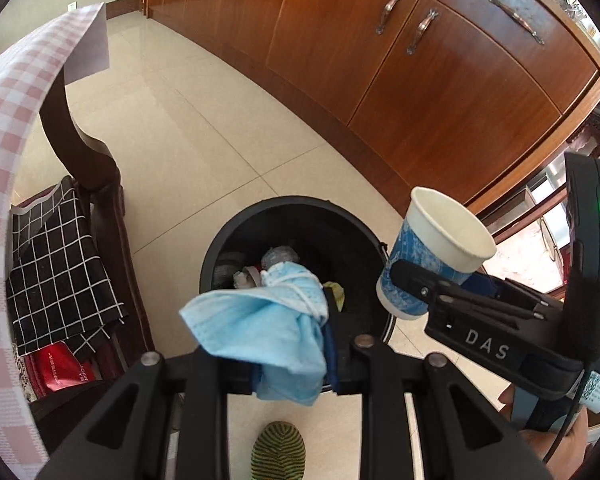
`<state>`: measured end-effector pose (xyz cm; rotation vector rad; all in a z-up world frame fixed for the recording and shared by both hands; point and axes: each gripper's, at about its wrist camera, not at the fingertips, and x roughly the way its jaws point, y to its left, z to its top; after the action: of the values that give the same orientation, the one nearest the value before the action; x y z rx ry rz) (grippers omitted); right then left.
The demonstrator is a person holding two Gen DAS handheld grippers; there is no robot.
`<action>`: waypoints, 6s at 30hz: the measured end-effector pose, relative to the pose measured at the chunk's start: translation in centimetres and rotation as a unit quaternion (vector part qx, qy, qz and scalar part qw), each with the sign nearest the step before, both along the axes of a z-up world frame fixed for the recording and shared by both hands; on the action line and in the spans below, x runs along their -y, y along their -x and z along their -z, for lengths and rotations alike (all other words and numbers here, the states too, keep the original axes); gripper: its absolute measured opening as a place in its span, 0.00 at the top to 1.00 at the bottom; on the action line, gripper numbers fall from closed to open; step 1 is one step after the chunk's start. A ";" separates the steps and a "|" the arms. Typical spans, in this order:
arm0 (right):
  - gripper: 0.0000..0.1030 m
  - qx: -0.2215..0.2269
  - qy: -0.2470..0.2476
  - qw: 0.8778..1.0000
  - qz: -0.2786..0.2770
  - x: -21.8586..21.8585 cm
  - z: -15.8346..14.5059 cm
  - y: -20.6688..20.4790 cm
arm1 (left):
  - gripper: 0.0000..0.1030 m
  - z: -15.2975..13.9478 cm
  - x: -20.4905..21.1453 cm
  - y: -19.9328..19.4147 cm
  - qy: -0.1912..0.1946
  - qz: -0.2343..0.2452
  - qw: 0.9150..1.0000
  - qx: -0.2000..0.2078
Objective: Collect trash
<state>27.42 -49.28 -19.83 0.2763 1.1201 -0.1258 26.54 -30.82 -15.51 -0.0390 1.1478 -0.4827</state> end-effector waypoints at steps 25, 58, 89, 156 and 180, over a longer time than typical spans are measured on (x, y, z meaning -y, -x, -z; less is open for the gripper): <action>0.28 0.042 -0.002 0.991 0.125 4.4 -4.0 1.5 | 0.26 -1.2 0.1 0.5 -0.033 -0.018 0.997 0.061; 0.17 0.213 0.004 0.971 -0.107 -21.3 -18.9 18.9 | 0.10 -19.6 -22.9 16.5 -0.024 -0.197 0.947 0.252; 0.13 0.269 0.059 0.956 -0.098 -25.6 -22.5 23.5 | 0.06 -20.0 -27.4 22.3 -0.045 -0.246 0.928 0.277; 0.12 0.270 0.063 0.957 -0.080 -24.8 -22.1 24.2 | 0.06 -19.0 -25.9 22.3 -0.056 -0.239 0.933 0.263; 0.12 0.272 0.058 0.958 -0.074 -24.5 -21.8 24.1 | 0.07 -19.0 -24.9 22.5 -0.045 -0.211 0.933 0.289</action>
<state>3.30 -24.74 1.98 0.1079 0.5785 0.0205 4.01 -5.92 3.54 -0.0574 0.5525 -0.0419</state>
